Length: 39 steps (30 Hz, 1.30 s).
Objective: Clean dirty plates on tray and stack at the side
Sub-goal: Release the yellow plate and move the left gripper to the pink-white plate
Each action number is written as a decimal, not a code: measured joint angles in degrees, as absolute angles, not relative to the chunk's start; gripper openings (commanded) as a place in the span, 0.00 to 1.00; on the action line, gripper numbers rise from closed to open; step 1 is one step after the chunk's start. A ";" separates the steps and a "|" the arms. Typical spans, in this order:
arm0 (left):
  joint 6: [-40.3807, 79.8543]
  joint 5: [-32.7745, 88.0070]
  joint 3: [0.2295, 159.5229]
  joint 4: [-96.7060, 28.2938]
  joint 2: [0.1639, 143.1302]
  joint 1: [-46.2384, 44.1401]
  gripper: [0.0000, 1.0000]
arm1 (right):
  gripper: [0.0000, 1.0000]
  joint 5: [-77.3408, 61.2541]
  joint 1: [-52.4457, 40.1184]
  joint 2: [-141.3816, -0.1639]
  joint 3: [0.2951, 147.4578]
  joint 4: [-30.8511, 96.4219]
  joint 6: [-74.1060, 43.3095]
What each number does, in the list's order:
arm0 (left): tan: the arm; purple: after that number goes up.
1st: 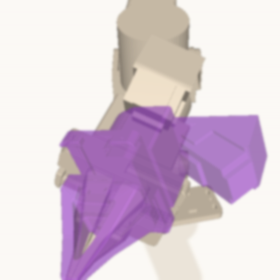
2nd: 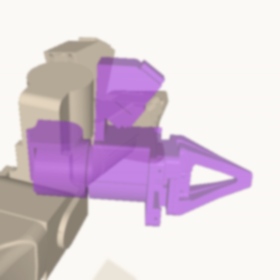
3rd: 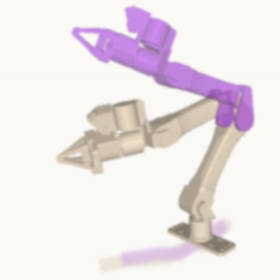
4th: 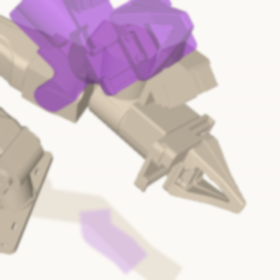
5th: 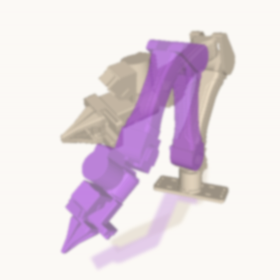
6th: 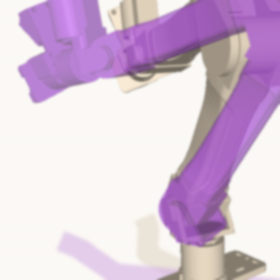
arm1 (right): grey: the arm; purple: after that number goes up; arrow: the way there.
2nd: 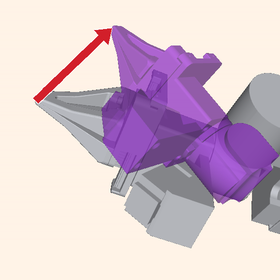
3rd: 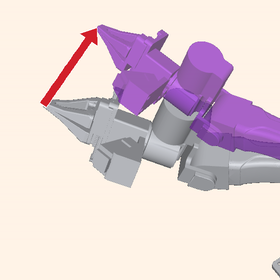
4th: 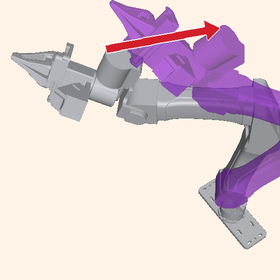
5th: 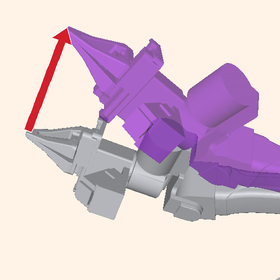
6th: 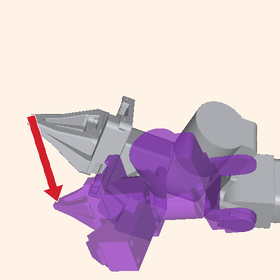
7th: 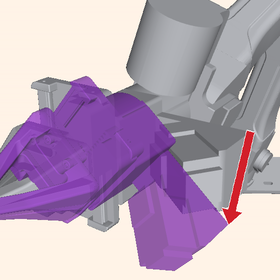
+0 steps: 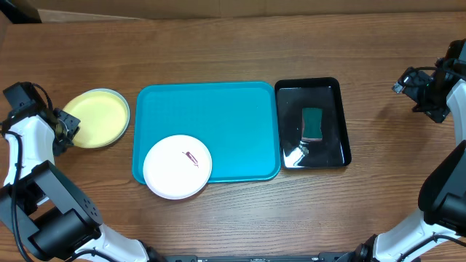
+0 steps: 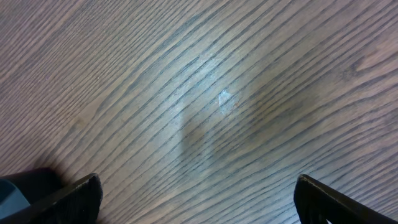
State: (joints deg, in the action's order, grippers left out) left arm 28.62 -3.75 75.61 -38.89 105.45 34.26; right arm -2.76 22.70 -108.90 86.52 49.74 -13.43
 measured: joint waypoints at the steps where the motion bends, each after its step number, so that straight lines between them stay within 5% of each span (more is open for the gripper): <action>1: 28.77 -3.73 75.61 -38.81 105.45 34.26 0.57 | 1.00 -2.79 22.68 -108.90 86.52 49.74 -13.45; 6: 28.42 -1.96 75.61 -39.44 105.45 34.26 0.70 | 1.00 -2.79 22.70 -108.90 86.52 49.71 -13.47; 13: 26.39 9.39 75.79 -49.95 105.43 34.26 0.58 | 1.00 -2.81 22.70 -108.90 86.52 49.76 -13.47; 19: 23.55 14.76 75.81 -61.80 100.18 32.49 0.59 | 1.00 -2.79 22.70 -108.90 86.52 49.76 -13.47; 30: 25.02 6.48 74.35 -74.19 79.70 13.19 0.61 | 1.00 -2.81 22.70 -108.90 86.52 49.74 -13.45; 39: 31.68 -0.95 59.72 -65.04 80.16 9.82 0.34 | 1.00 -2.79 22.70 -108.90 86.52 49.71 -13.45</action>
State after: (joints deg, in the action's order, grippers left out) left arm 31.68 -0.95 59.72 -65.04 80.16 9.82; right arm -2.79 22.70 -108.90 86.52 49.71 -13.45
